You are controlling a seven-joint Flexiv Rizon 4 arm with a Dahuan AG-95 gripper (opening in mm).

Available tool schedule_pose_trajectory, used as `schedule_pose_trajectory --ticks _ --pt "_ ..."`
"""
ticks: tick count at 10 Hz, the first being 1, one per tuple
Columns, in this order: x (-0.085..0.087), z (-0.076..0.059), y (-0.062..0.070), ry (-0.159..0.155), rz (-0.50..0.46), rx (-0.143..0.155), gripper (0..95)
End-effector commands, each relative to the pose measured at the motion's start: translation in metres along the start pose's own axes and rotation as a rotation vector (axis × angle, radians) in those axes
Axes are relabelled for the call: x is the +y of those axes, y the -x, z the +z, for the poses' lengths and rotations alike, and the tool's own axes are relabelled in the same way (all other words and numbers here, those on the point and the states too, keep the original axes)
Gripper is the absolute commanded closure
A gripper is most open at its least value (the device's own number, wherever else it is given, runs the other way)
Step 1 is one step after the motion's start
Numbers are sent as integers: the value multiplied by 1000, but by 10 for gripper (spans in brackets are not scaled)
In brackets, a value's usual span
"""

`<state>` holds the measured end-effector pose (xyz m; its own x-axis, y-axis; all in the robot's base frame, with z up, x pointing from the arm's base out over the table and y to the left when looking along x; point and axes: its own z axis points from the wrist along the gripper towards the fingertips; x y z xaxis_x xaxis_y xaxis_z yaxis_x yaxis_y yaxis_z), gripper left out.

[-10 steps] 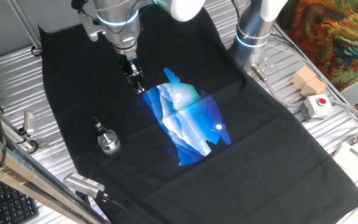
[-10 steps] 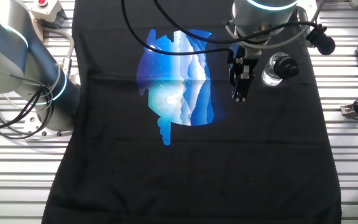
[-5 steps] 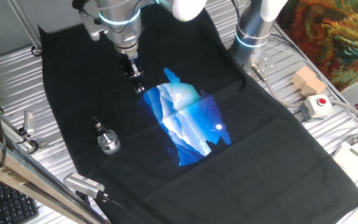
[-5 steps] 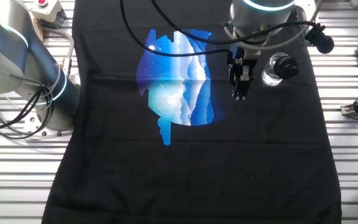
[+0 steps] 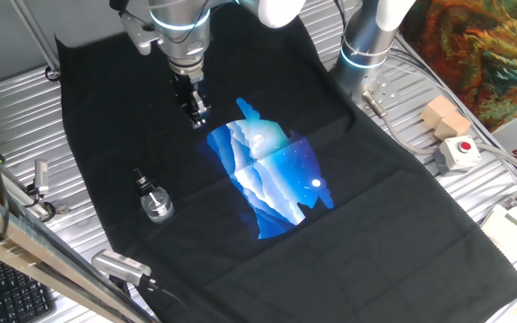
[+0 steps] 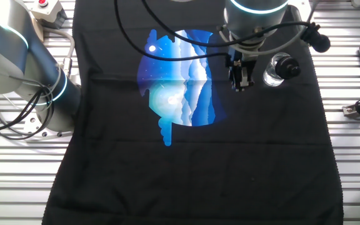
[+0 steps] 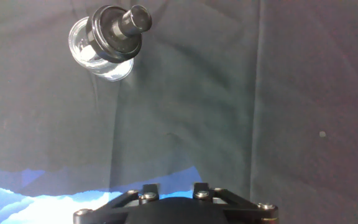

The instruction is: Screw the lid onto the jar

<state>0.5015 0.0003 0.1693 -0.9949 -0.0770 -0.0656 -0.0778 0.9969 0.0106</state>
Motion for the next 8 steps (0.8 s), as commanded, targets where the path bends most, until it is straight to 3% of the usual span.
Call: schedule_pose_trajectory --ticks 1,8 --pt "0 -1 -2 0 2 -2 950" --pt "0 -1 -2 -1 -4 0 950"
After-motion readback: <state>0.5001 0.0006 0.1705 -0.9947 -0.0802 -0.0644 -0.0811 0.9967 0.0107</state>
